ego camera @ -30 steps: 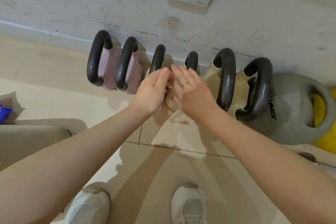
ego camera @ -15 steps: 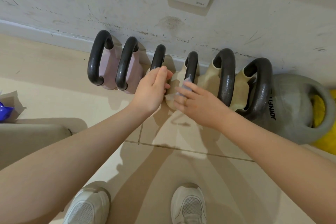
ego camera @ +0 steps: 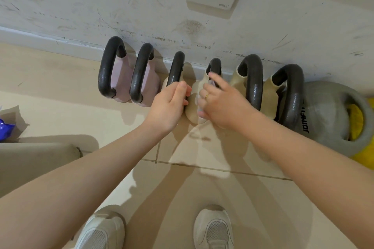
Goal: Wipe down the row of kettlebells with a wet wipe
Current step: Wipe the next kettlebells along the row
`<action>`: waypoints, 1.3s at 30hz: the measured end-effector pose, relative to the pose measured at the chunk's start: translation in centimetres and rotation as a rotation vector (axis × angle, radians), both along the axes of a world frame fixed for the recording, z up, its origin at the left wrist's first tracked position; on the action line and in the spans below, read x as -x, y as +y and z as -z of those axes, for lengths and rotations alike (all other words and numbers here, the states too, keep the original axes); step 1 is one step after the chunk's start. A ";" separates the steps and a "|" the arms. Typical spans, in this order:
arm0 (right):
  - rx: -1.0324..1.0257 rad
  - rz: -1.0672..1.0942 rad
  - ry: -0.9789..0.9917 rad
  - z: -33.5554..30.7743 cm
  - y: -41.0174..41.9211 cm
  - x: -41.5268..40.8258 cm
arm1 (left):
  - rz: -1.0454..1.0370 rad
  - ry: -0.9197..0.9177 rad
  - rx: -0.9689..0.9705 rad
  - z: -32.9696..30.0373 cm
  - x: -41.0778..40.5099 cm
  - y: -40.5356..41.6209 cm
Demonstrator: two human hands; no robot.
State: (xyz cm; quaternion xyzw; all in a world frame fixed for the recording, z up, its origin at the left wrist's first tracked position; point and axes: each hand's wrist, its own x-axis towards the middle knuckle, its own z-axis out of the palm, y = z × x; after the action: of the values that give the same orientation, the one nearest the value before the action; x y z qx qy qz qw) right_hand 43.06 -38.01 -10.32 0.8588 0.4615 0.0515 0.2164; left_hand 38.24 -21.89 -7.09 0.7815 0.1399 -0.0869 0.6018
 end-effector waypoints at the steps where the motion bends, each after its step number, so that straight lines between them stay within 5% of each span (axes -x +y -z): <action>1: -0.111 0.085 0.032 -0.4 0.1 -0.6 | 0.005 0.003 0.007 0.0 -0.1 0.0; 6: -0.421 0.553 0.437 -1.5 0.6 -2.2 | 0.058 0.057 -0.020 0.6 -0.4 -0.6; 13: -0.299 0.556 0.479 -2.1 -0.3 -2.1 | 0.293 0.135 -0.173 1.2 -0.9 -2.9; 29: -0.315 0.482 0.553 -2.3 0.9 -3.8 | 0.207 0.315 -0.108 2.7 -2.8 -3.0; 39: -0.788 1.015 0.915 -1.9 3.0 -5.7 | 0.209 0.274 -0.071 2.5 -0.4 -1.9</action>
State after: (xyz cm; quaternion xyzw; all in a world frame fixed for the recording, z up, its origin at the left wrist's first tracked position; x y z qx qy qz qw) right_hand 48.80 -35.06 -8.45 0.9138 0.0038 -0.2522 -0.3182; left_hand 38.60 -23.84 -9.58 0.7934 0.1416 -0.2495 0.5368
